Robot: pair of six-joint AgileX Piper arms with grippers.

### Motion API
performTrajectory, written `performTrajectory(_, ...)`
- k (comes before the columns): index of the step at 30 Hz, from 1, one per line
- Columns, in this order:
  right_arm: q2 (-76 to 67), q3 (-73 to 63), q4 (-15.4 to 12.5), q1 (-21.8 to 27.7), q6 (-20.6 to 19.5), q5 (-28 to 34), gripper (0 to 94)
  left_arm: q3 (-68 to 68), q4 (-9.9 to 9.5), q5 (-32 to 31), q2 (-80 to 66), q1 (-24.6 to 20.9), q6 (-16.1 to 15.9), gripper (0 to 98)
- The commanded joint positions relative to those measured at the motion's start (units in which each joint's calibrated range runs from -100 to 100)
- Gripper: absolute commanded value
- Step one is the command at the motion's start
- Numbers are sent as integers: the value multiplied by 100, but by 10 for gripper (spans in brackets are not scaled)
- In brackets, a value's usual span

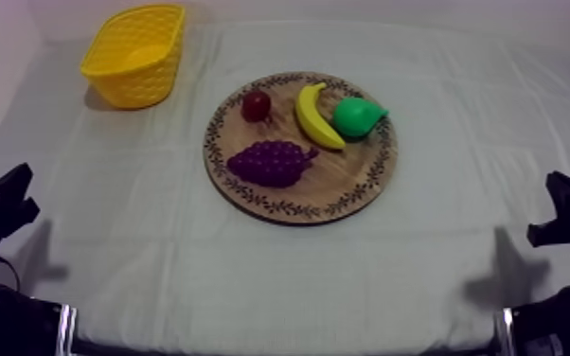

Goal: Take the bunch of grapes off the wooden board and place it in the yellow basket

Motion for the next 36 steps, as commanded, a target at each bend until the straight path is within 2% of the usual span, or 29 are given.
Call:
performTrajectory(1, 2, -1, -1, 1, 3, -1, 3, 1, -2, -2, 0, -9, 8, 1)
performTrajectory(17, 2, -1, -1, 1, 3, -1, 3, 1, -2, -2, 0, -9, 4, 1)
performTrajectory(24, 2, -1, -1, 1, 3, -1, 3, 1, -10, 37, 0, -34, -454, 0)
performTrajectory(30, 2, -1, -1, 1, 3, -1, 3, -98, 0, -373, 405, 54, -442, 0)
performTrajectory(36, 2, -1, -1, 1, 3, -1, 3, -845, 7, -539, 1393, 202, -508, 0)
